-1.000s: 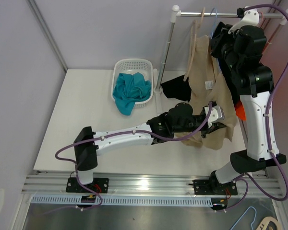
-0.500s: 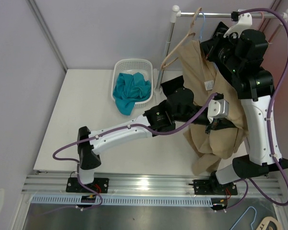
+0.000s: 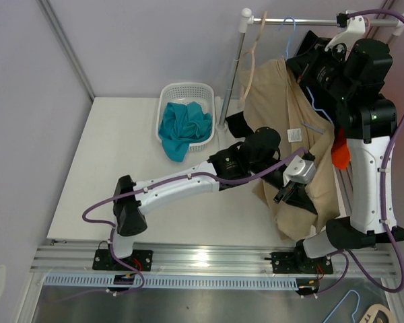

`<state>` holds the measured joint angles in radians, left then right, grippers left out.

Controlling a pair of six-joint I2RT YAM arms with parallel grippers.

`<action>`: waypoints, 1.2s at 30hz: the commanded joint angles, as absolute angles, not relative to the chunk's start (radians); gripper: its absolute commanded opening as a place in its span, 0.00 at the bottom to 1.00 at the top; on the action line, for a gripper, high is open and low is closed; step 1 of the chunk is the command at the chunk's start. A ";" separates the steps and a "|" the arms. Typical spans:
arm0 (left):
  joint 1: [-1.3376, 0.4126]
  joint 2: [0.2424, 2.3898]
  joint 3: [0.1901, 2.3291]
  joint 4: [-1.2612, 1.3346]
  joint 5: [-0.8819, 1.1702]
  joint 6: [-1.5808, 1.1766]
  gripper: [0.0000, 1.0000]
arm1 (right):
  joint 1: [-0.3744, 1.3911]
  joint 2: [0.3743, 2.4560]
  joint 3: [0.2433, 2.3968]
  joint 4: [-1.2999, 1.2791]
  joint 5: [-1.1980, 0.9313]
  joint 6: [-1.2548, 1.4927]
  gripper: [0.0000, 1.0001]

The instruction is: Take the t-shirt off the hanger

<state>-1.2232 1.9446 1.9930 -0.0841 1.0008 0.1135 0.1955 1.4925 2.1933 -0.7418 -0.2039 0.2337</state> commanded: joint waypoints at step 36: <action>-0.834 1.861 1.553 0.073 0.443 -0.368 0.01 | 0.190 1.227 2.226 -1.169 0.098 0.245 0.00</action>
<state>-0.8303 1.8538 1.6566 0.0223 0.3550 -0.3038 0.1867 1.2282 2.2318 -1.2400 0.0387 0.2665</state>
